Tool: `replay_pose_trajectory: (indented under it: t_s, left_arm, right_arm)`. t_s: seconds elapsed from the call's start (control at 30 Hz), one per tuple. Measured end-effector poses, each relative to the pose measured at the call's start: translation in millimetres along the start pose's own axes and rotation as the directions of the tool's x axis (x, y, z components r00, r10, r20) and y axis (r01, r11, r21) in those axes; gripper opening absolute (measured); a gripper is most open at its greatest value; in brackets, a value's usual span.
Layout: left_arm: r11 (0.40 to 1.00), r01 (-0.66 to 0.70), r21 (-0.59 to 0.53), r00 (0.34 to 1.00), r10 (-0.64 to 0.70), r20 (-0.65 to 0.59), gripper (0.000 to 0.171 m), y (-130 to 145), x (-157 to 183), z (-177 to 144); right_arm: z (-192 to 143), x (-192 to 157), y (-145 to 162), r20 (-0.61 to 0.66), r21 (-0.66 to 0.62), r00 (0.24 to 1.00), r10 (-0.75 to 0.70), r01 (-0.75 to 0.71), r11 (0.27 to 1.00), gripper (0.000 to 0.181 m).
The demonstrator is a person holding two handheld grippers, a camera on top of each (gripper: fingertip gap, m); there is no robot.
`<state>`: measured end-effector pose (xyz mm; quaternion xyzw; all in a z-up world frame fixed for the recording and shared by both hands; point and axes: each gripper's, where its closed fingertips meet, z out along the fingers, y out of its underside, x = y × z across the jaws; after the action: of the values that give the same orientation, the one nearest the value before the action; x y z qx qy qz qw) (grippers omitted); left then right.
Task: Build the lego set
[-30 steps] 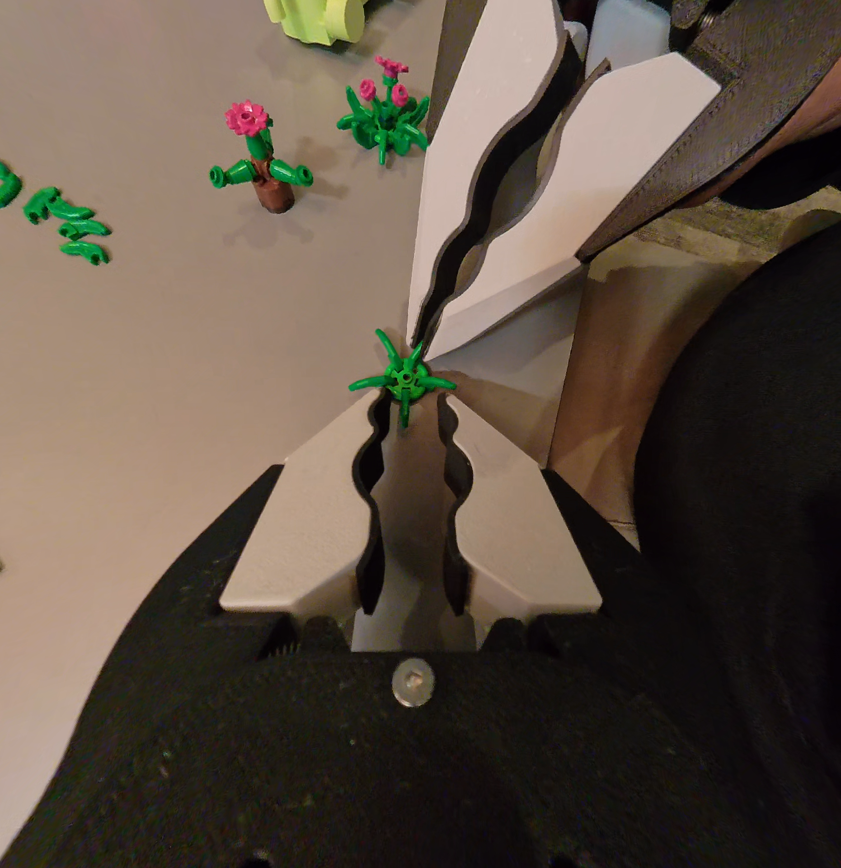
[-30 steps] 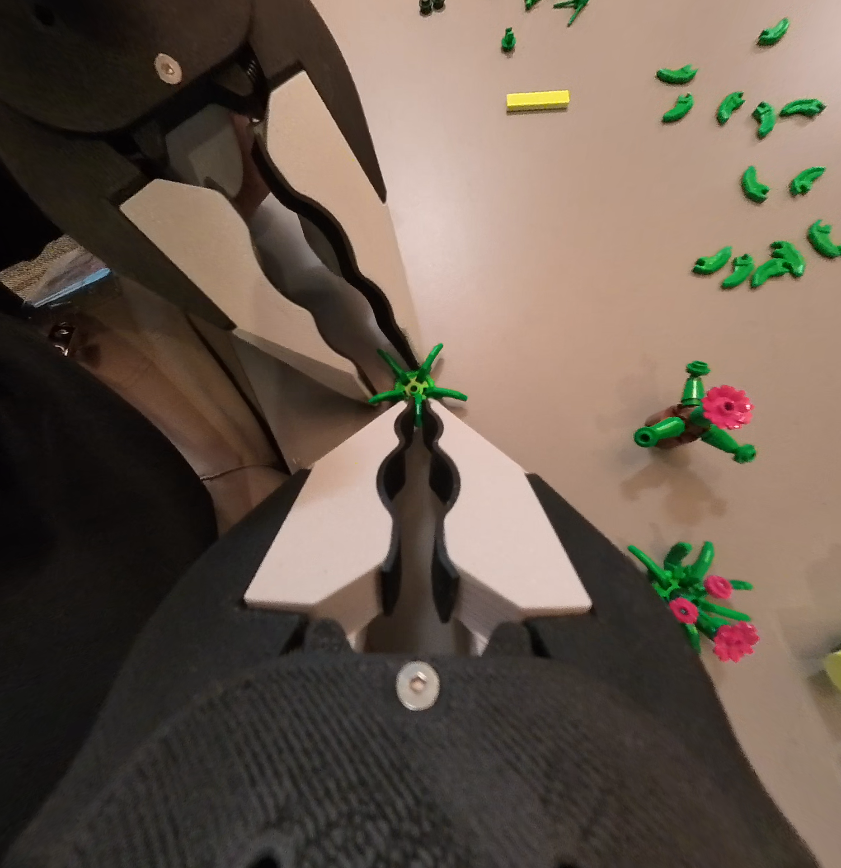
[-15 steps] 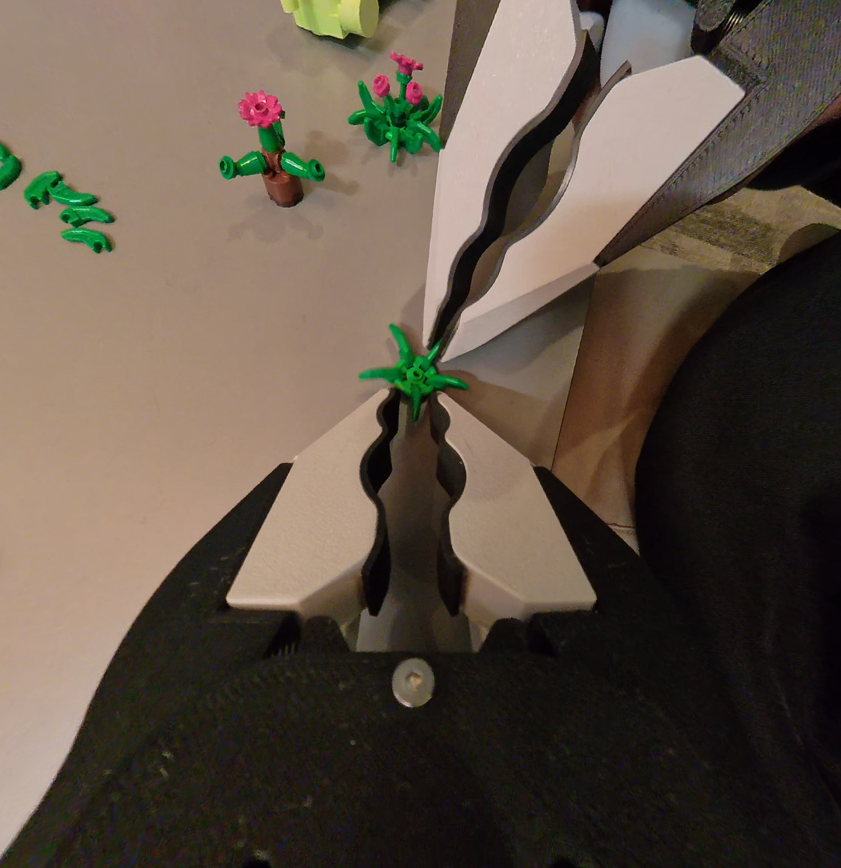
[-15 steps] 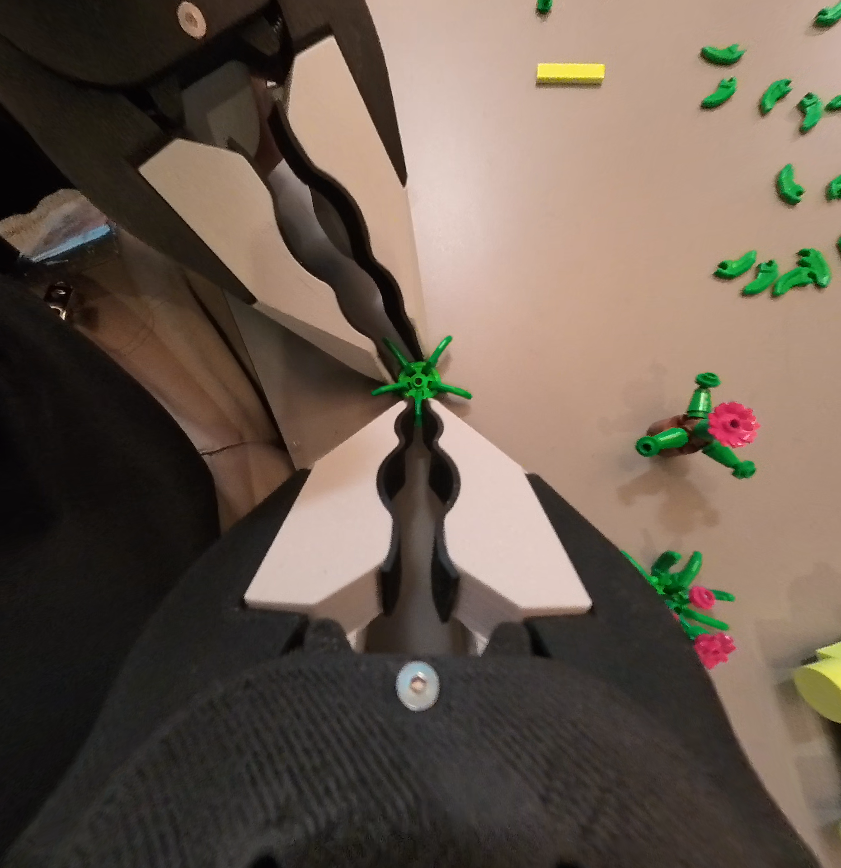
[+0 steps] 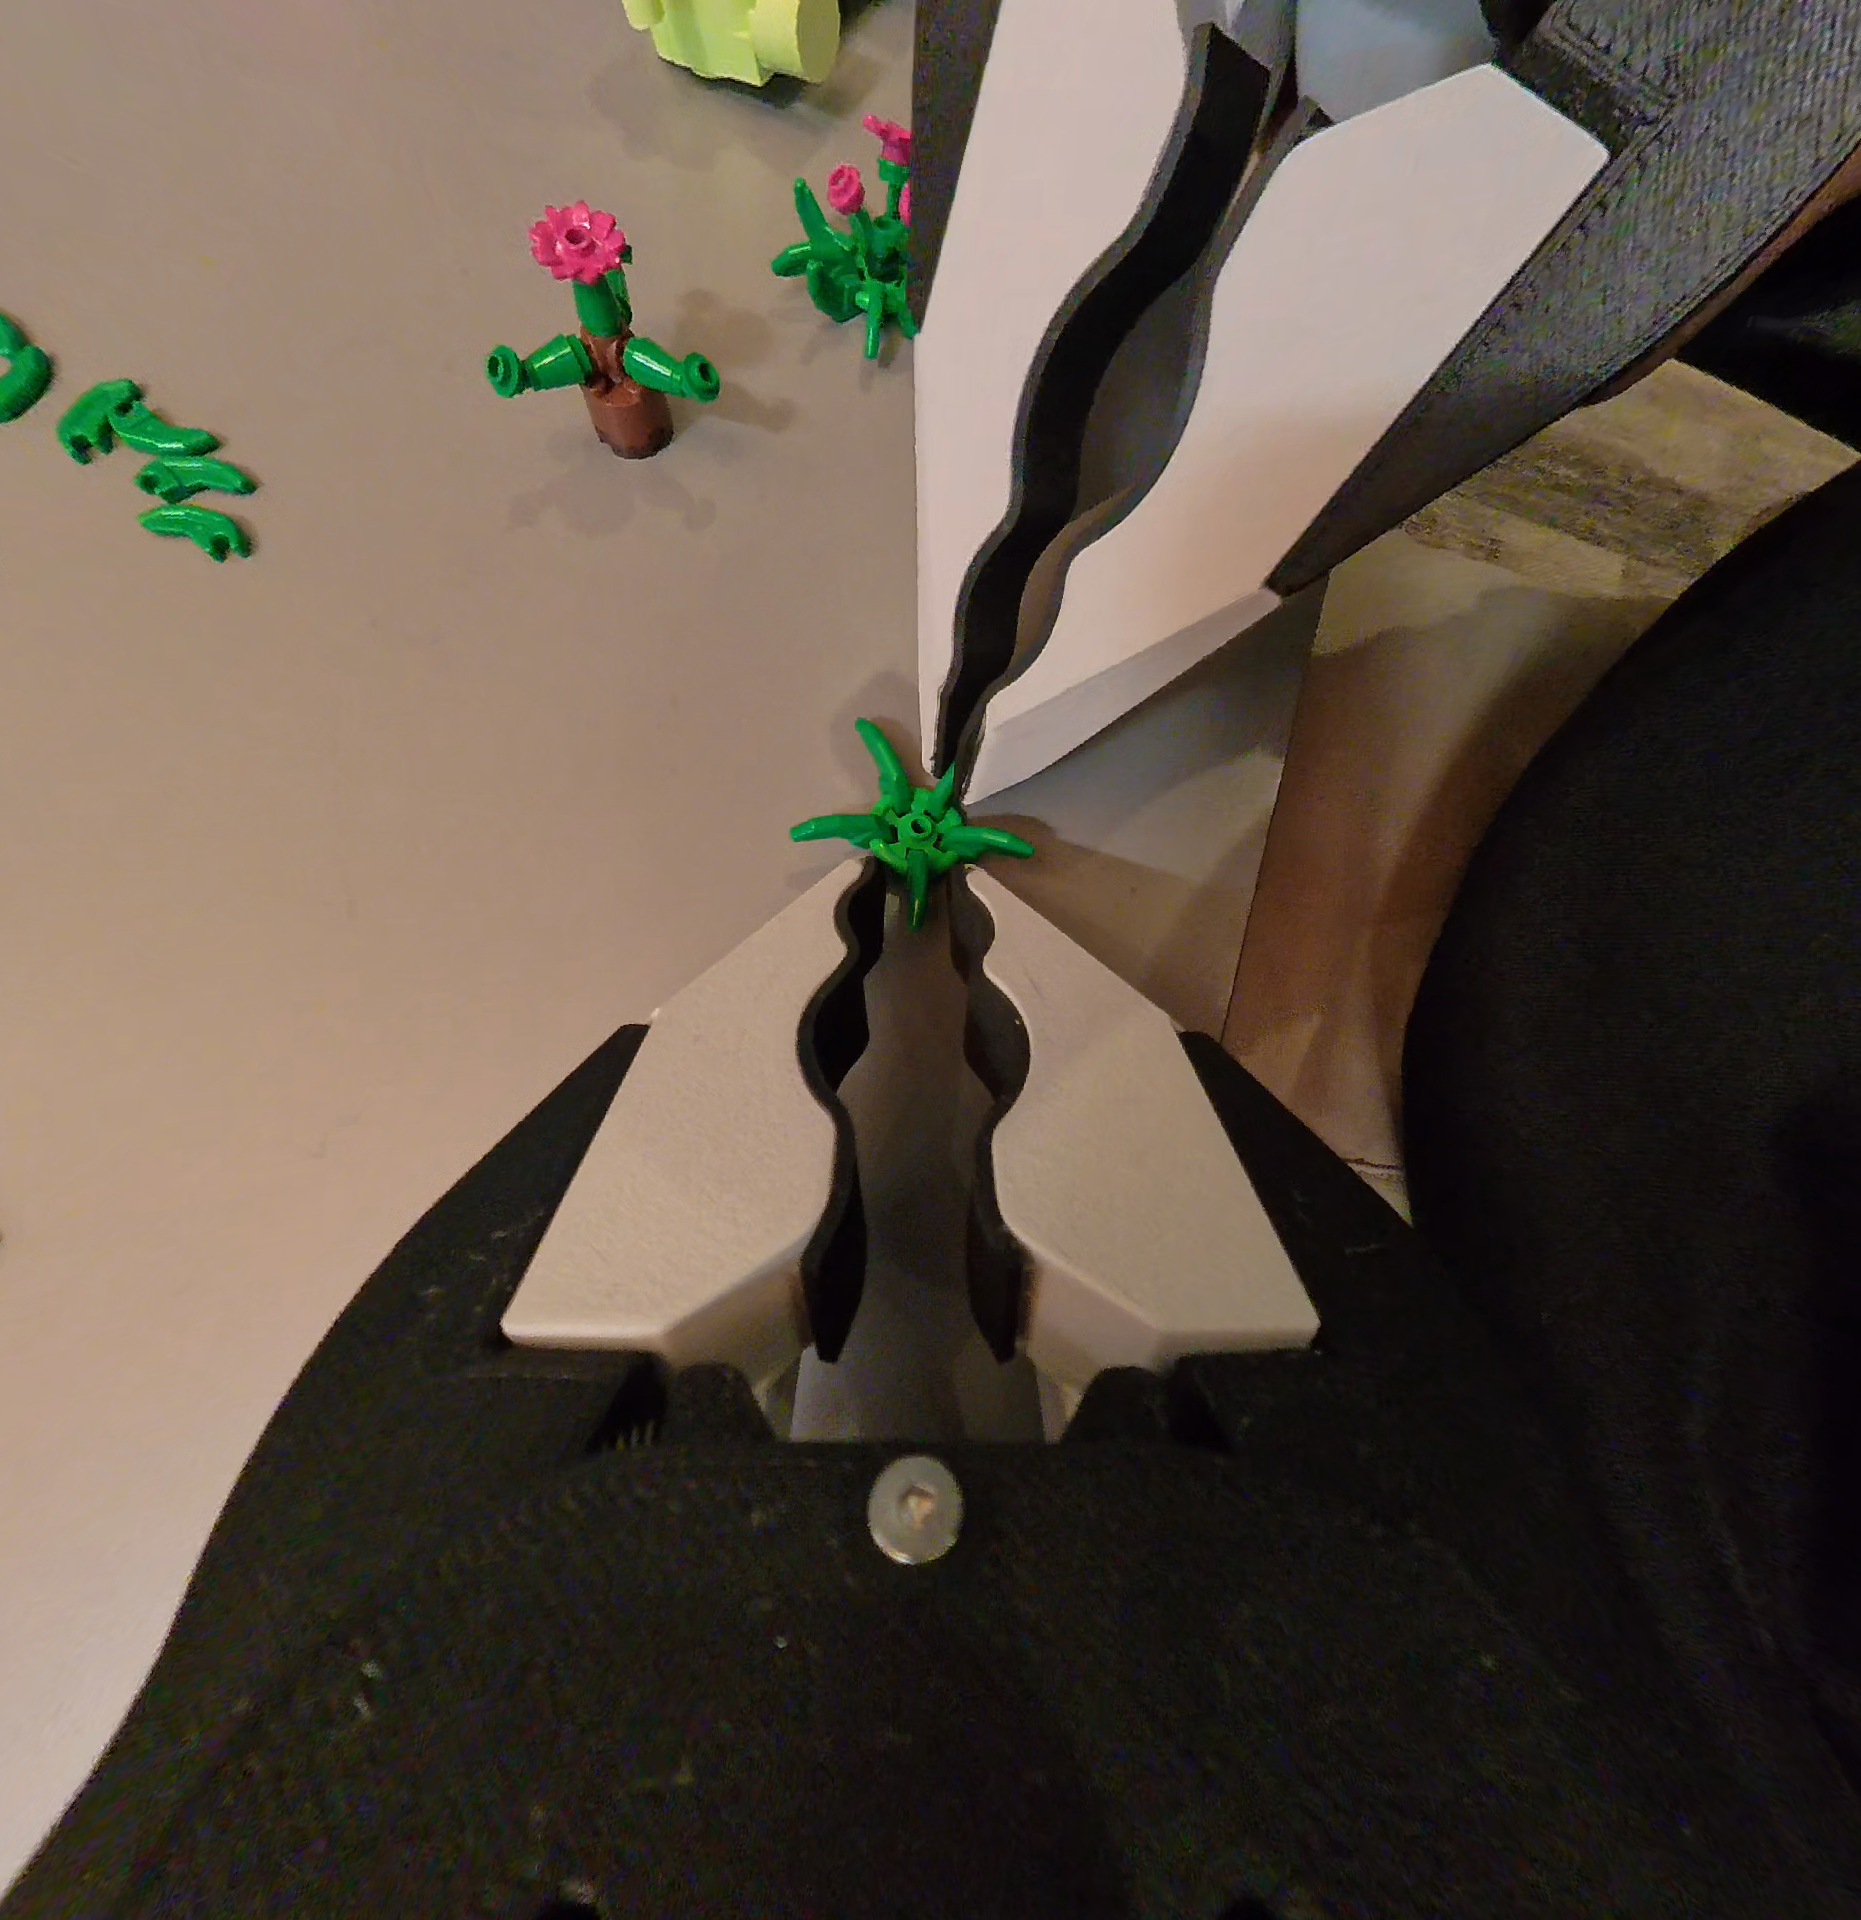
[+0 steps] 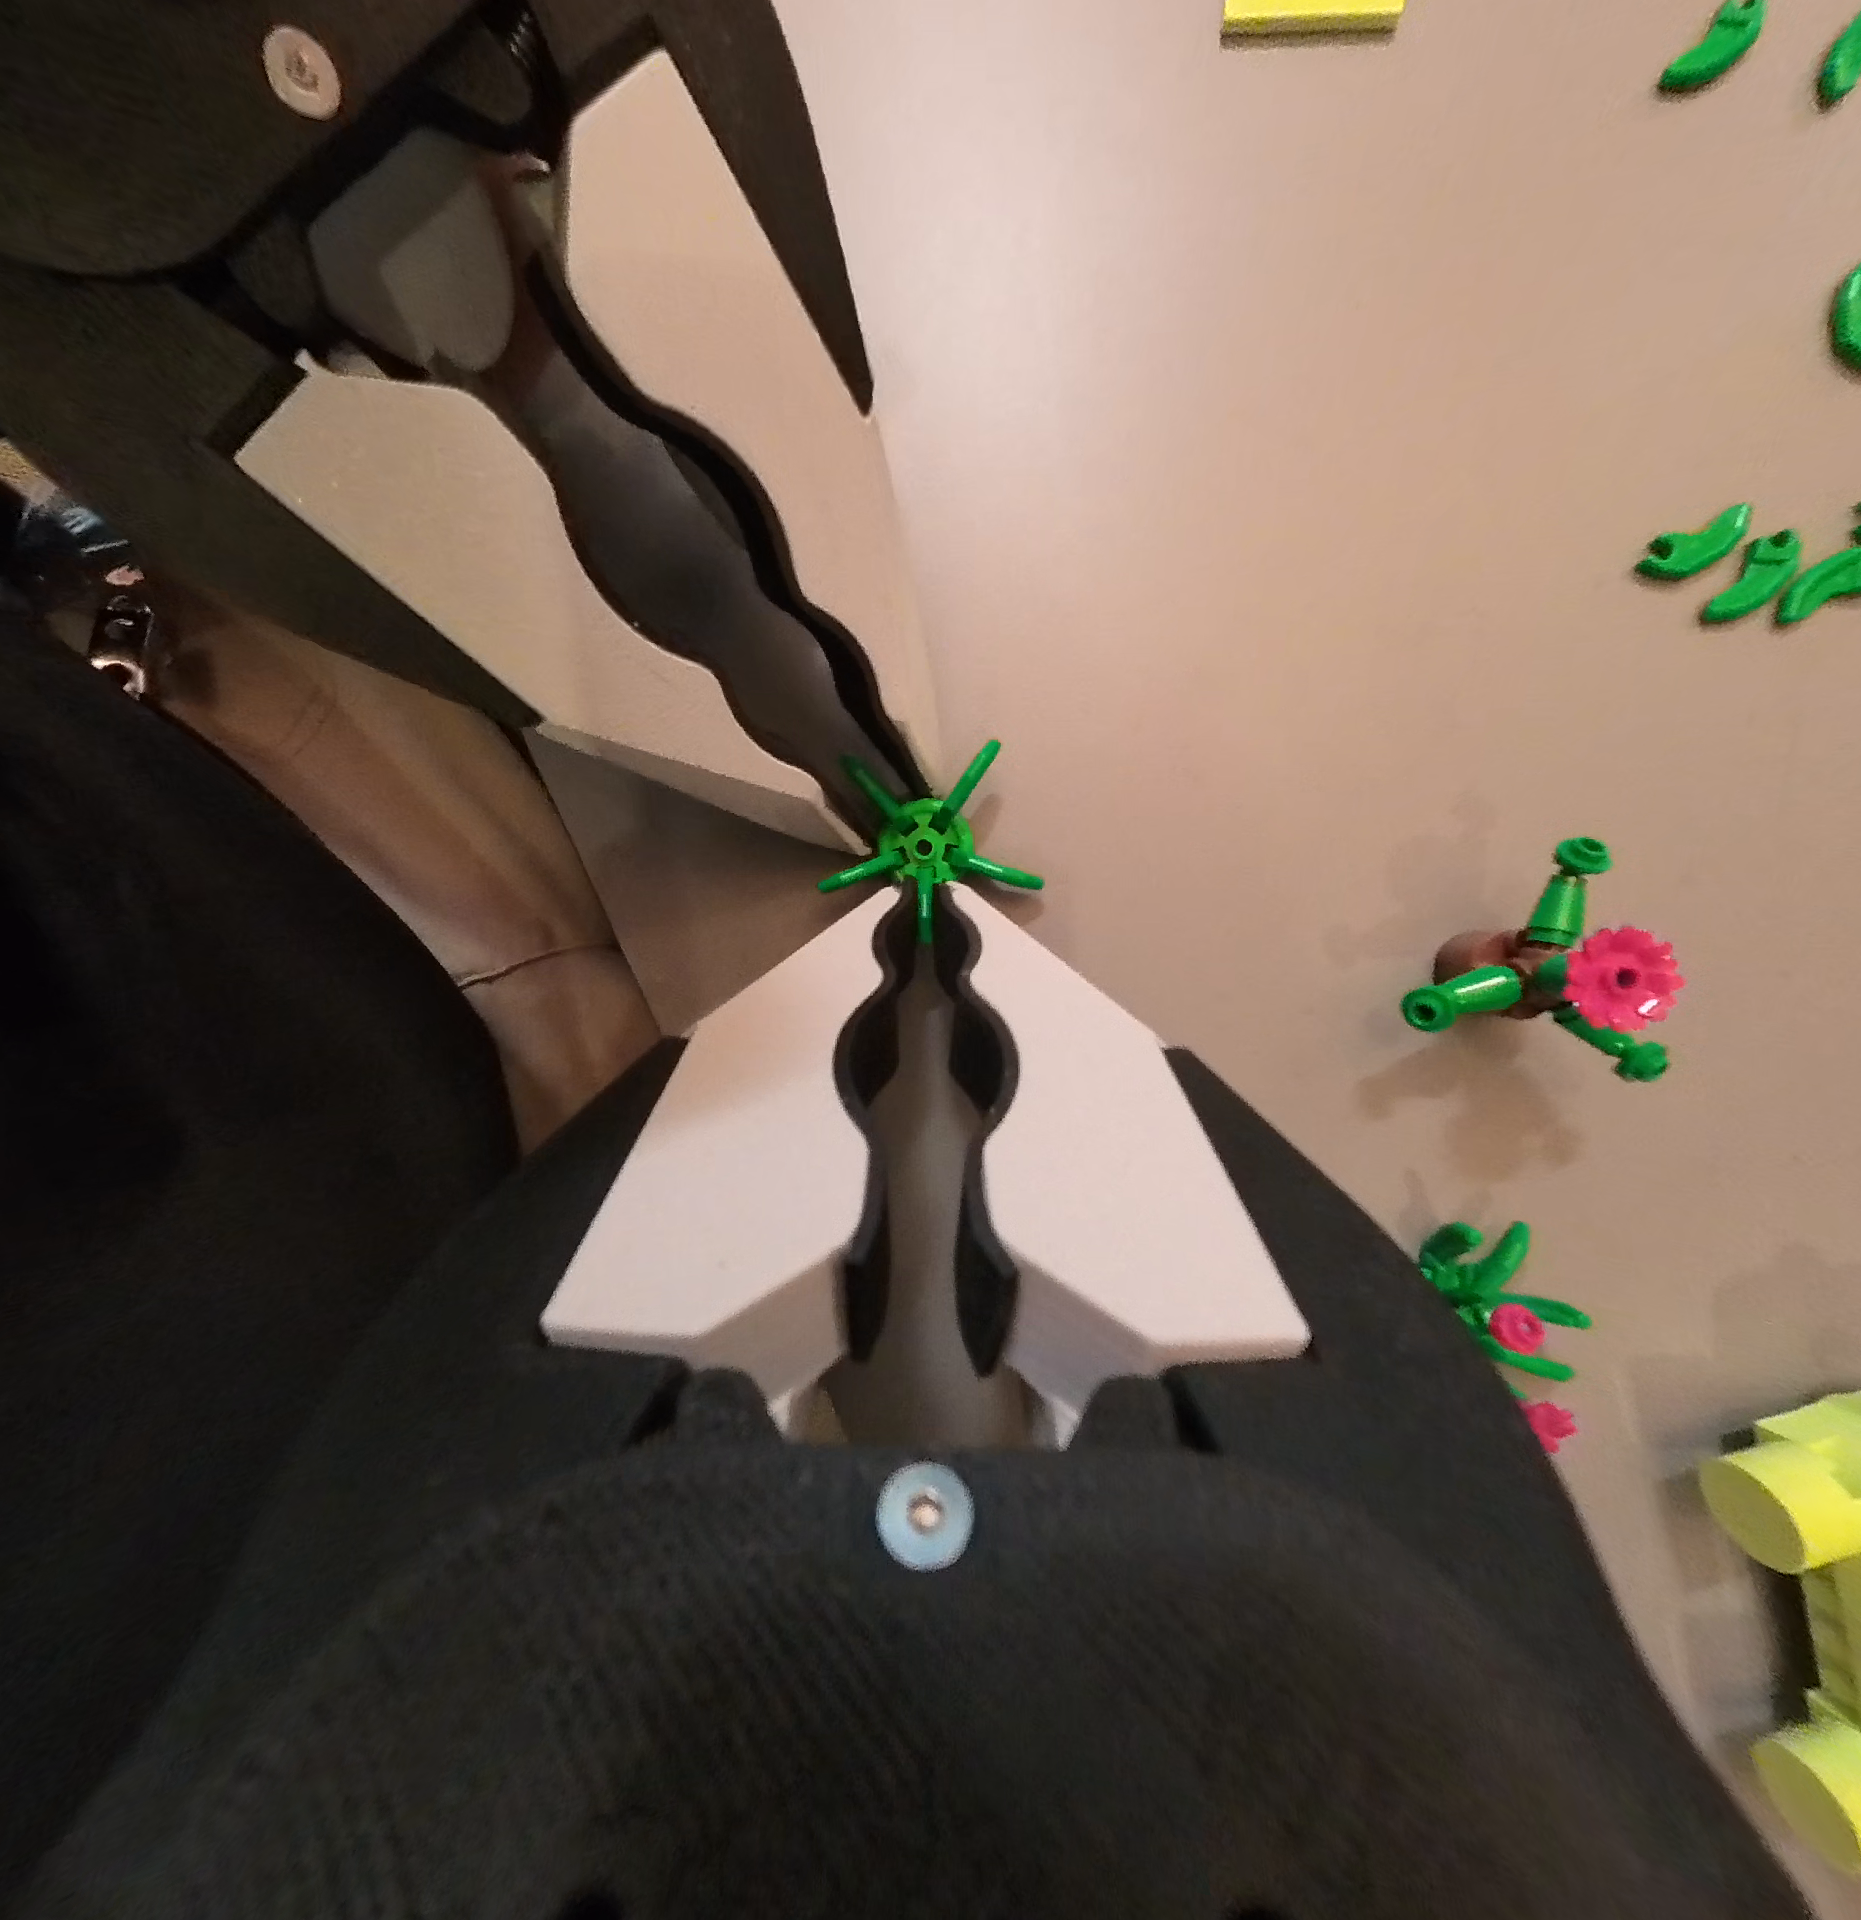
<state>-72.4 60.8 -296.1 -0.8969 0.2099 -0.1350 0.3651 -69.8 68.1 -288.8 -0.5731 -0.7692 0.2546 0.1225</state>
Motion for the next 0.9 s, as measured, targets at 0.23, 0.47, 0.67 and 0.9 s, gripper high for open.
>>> replay_pose_trajectory:
  t_s: [0.23, 0.47, 0.67, 0.9]
  left_arm:
    - [1.0, 0.003, 0.0, 1.0, -0.003, -0.001, 0.012, 0.0, -0.2, 0.0]
    - [1.0, 0.011, 0.0, 1.0, -0.011, -0.001, 0.012, 0.0, -0.3, 0.1]
    - [1.0, 0.015, 0.001, 1.0, -0.015, 0.0, 0.011, 0.1, -0.1, 0.0]
    - [1.0, 0.017, 0.001, 1.0, -0.017, 0.001, 0.011, 0.2, -0.2, 0.0]
  right_arm:
    - [0.5, 0.7, 0.8, 0.011, -0.054, 1.0, 0.002, -0.001, 0.999, 0.001]
    - [1.0, 1.1, 2.4, 0.015, -0.097, 1.0, 0.002, -0.001, 0.995, 0.001]
    - [2.6, -0.8, 5.6, 0.012, -0.126, 1.0, -0.003, 0.005, 0.992, 0.001]
    - [3.2, -0.9, 5.9, 0.005, -0.144, 1.0, 0.001, 0.0, 0.99, 0.0]
